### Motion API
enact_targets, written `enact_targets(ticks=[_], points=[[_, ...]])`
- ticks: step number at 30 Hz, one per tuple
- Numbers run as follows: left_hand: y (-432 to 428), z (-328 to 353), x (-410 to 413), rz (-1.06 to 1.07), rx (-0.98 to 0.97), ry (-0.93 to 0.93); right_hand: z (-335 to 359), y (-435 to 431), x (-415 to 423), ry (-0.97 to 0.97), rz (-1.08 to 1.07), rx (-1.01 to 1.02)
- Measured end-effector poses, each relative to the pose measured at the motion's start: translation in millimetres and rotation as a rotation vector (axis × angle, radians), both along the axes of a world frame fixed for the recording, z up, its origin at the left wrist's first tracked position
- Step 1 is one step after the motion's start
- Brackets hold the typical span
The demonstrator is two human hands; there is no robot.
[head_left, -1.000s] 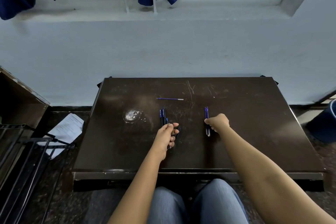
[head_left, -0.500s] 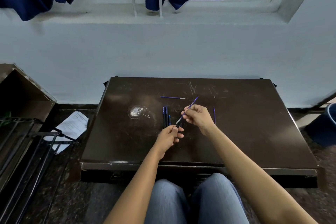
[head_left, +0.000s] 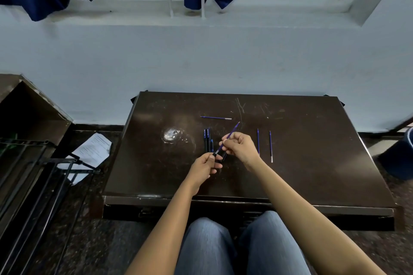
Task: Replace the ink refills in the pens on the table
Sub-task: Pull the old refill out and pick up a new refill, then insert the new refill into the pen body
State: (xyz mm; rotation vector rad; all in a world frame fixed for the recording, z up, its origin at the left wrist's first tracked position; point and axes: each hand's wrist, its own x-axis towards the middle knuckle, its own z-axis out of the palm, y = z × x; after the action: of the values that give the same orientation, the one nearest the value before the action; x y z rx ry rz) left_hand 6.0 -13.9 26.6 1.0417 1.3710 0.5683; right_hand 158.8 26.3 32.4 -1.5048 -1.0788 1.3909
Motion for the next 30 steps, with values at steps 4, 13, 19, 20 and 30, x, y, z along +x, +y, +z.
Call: enact_targets(ticks=[4, 13, 19, 20, 30], points=[[2, -5, -1, -0.020, 0.009, -0.003, -7, -4, -4, -0.109, 0.238, -0.018], [2, -24, -20, 0.122, 0.055, -0.070, -35, 27, -6, -0.555, 0.125, -0.059], [8, -29, -24, 0.164, 0.007, -0.075, -49, 50, -32, -0.680, 0.115, -0.130], [9, -30, -24, 0.172, -0.001, -0.078, -50, 52, -36, -0.712, 0.131, -0.139], [8, -34, -23, 0.186, -0.048, -0.077, -52, 53, -56, -0.844, 0.165, -0.194]])
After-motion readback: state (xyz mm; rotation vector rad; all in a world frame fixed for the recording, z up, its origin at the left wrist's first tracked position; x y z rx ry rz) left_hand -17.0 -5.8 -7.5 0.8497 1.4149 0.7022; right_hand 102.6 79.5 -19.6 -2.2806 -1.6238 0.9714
